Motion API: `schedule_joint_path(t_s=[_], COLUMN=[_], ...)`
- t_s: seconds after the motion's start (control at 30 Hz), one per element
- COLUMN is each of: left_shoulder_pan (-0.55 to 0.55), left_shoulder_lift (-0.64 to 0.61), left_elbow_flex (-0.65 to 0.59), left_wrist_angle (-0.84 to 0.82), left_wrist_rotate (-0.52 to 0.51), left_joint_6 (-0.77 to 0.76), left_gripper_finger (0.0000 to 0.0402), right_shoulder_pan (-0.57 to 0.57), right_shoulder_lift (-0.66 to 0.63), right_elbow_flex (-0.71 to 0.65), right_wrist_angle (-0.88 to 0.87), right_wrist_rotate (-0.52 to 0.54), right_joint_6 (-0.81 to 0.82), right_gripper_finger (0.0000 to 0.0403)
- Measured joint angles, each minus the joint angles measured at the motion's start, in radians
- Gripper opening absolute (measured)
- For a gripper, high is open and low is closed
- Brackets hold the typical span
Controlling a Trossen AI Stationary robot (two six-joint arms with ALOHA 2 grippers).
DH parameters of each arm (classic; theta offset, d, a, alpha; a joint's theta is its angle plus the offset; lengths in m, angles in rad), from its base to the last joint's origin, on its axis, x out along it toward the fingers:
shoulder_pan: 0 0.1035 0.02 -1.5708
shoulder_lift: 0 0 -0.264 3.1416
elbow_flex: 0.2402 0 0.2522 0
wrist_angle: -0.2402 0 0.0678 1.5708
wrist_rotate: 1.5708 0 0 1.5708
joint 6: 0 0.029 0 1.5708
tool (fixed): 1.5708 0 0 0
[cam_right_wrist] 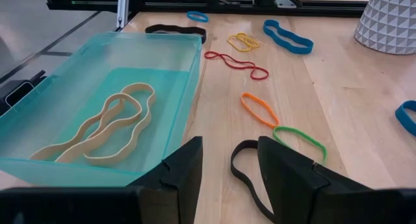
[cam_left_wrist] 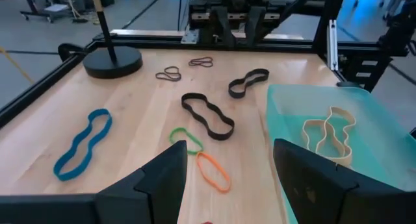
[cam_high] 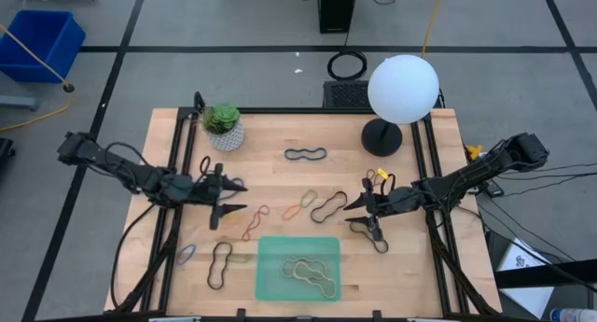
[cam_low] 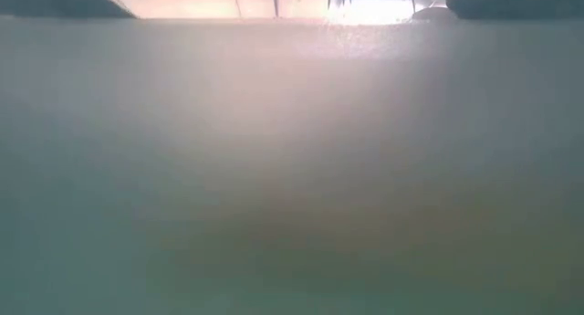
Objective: Pick and place rubber bands into bin
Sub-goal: Put the top right large black rubberband into the green bin
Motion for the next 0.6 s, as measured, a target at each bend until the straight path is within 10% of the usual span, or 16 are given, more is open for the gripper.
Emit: schedule_joint_path(t_s=[0.6], left_shoulder_pan=[0.0], left_shoulder_lift=[-0.099], left_elbow_flex=[-0.128], left_wrist_angle=[0.081], left_wrist_rotate=[0.0], left_joint_6=[0.019], left_gripper_finger=[0.0237], right_shoulder_pan=[-0.012], right_shoulder_lift=[0.0], right_elbow_flex=[0.0], right_wrist_angle=[0.051], right_wrist_rotate=[0.004], right_joint_6=[0.0], right_gripper_finger=[0.0141])
